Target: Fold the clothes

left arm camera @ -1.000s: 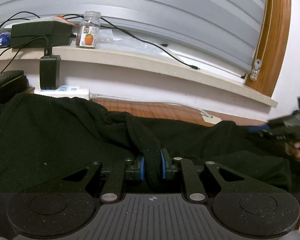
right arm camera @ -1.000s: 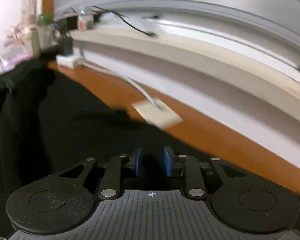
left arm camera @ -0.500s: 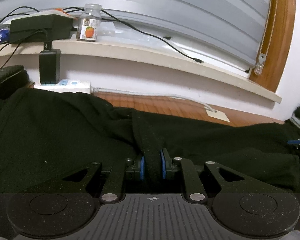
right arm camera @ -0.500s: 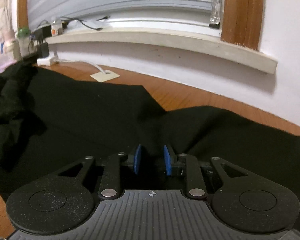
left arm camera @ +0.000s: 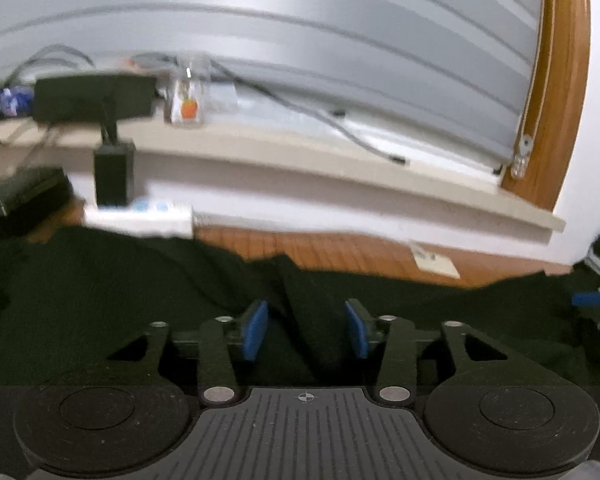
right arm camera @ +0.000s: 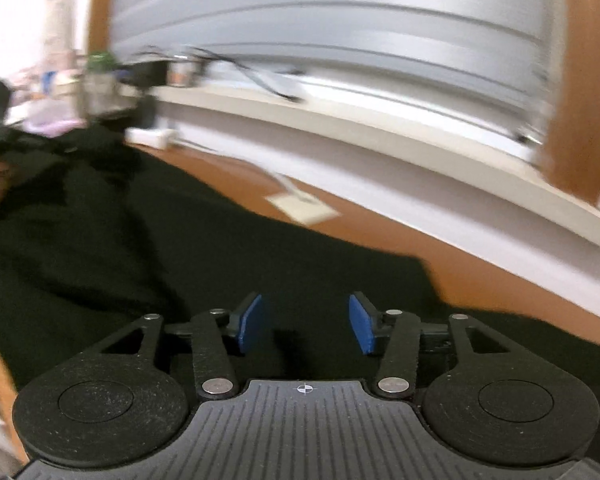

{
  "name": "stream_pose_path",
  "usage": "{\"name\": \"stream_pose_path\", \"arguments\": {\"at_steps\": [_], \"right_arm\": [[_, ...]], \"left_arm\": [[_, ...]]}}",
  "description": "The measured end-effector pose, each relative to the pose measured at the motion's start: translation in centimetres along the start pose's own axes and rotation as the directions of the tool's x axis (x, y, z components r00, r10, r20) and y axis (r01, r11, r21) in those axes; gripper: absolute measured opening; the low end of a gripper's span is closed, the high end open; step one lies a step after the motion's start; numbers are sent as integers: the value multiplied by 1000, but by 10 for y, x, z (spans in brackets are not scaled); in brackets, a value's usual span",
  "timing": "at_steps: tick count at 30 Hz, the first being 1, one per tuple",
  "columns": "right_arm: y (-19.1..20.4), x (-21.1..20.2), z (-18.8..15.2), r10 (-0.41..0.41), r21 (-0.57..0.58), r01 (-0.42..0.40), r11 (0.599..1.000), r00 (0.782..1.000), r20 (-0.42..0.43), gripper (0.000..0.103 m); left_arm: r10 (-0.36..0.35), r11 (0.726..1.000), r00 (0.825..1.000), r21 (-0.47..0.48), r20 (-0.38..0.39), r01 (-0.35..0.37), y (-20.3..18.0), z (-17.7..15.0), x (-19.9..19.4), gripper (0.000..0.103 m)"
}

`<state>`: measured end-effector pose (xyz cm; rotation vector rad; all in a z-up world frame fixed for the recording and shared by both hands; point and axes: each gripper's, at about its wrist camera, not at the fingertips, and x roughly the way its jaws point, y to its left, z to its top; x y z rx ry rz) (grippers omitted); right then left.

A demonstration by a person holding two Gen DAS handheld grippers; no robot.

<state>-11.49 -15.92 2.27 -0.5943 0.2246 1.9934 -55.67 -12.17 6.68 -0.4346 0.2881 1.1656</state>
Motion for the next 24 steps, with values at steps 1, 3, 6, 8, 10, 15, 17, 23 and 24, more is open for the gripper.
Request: {"name": "stream_pose_path", "arguments": {"at_steps": [1, 3, 6, 8, 10, 15, 17, 23, 24], "right_arm": [[10, 2, 5, 29, -9, -29, 1000, 1000, 9, 50], [31, 5, 16, 84, -28, -84, 996, 996, 23, 50], [62, 10, 31, 150, -63, -148, 987, 988, 36, 50], [81, 13, 41, 192, -90, -188, 978, 981, 37, 50], [100, 15, 47, 221, -128, -215, 968, 975, 32, 50], [135, 23, 54, 285, -177, -280, 944, 958, 6, 50], [146, 21, 54, 304, -190, -300, 935, 953, -4, 50], [165, 28, 48, 328, -218, -335, 917, 942, -70, 48], [165, 30, 47, 329, -219, -338, 915, 941, -80, 48]], "left_arm": [[11, 1000, 1000, 6, 10, -11, 1, 3, -2, 58], [33, 999, 999, 18, 30, -34, 3, 9, -2, 62], [57, 997, 996, 41, 63, -60, 4, 17, 3, 75], [74, 996, 994, 51, 82, -78, 4, 22, 8, 76], [79, 995, 992, 54, 94, -85, 5, 24, 15, 79], [71, 994, 993, 80, 96, -79, 7, 17, 31, 82], [67, 994, 995, 76, 79, -73, 11, 12, 36, 82], [30, 999, 998, -32, 48, -29, 32, 10, 40, 82], [26, 999, 999, -44, 40, -25, 35, 10, 41, 82]]}}
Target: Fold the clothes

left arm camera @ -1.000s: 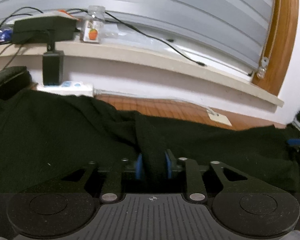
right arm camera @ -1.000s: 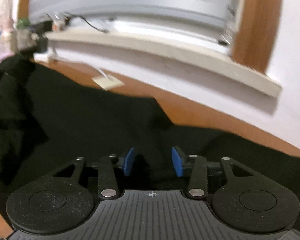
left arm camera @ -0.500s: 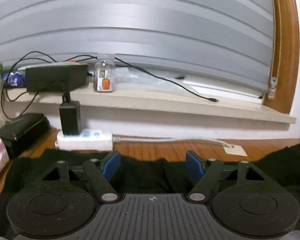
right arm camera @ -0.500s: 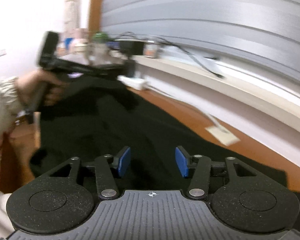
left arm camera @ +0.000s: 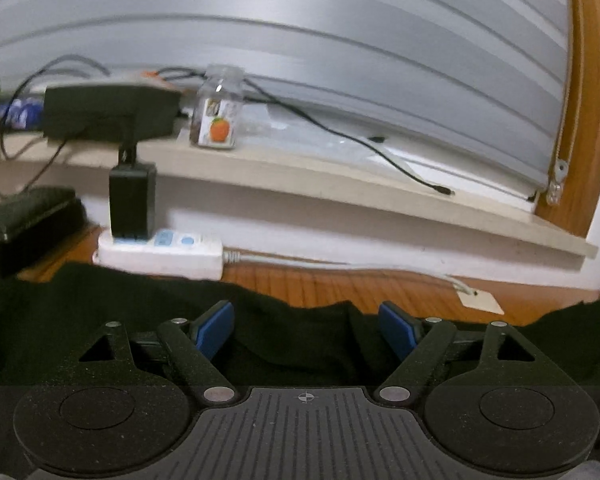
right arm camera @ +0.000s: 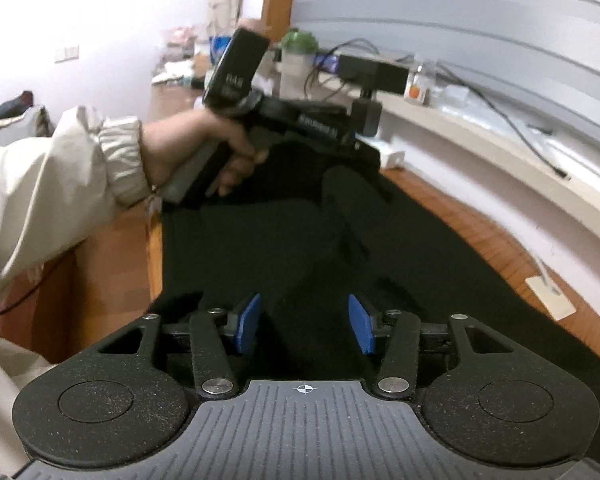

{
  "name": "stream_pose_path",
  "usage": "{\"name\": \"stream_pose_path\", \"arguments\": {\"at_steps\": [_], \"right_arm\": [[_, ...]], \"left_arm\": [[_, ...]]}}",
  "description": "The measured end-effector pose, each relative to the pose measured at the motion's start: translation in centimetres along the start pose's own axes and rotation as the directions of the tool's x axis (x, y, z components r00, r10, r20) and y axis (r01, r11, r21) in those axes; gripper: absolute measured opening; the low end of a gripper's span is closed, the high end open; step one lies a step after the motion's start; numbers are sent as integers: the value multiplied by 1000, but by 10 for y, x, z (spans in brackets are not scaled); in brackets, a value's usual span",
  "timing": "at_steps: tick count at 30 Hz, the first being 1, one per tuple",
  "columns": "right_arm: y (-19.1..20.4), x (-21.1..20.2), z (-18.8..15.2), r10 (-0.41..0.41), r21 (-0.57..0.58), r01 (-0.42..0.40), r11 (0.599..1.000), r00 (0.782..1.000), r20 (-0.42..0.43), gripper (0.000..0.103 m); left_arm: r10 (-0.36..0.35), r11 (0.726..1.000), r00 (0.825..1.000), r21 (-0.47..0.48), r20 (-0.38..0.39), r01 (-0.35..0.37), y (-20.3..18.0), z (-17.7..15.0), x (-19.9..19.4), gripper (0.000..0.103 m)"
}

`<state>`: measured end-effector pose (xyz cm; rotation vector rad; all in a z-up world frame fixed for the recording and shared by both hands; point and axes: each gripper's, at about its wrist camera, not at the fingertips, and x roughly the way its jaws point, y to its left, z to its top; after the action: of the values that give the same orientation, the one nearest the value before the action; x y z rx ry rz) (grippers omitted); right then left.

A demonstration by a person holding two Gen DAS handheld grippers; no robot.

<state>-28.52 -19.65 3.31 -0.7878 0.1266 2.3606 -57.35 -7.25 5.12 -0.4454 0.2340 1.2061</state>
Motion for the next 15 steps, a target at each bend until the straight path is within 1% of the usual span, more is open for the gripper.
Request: {"name": "stream_pose_path", "arguments": {"at_steps": [4, 6, 8, 10, 12, 14, 15], "right_arm": [[4, -1, -5, 3, -12, -4, 1000, 1000, -23, 48], [2, -1, -8, 12, -6, -12, 1000, 1000, -26, 44], [-4, -3, -9, 22, 12, -22, 1000, 999, -23, 15], [-15, -7, -9, 3, 24, -3, 1000, 1000, -8, 11], [-30, -15, -7, -43, 32, 43, 999, 999, 25, 9], [-54, -24, -2, -143, 63, 139, 988, 988, 57, 8], [-68, -29, 0, -202, 85, 196, 977, 977, 72, 7]], "left_arm": [[-3, 1000, 1000, -14, -9, 3, 2, 0, 2, 82], [2, 1000, 1000, -9, -8, -2, 1, 0, 2, 82], [3, 1000, 1000, -8, -4, -3, 0, -1, 1, 82], [3, 1000, 1000, -15, 3, -3, 1, -1, 0, 82], [6, 1000, 1000, -25, 19, -5, 3, -1, -3, 82], [0, 1000, 999, -30, 47, 1, 3, -1, -7, 82], [0, 1000, 998, -29, 61, 2, 3, -1, -10, 82]]}}
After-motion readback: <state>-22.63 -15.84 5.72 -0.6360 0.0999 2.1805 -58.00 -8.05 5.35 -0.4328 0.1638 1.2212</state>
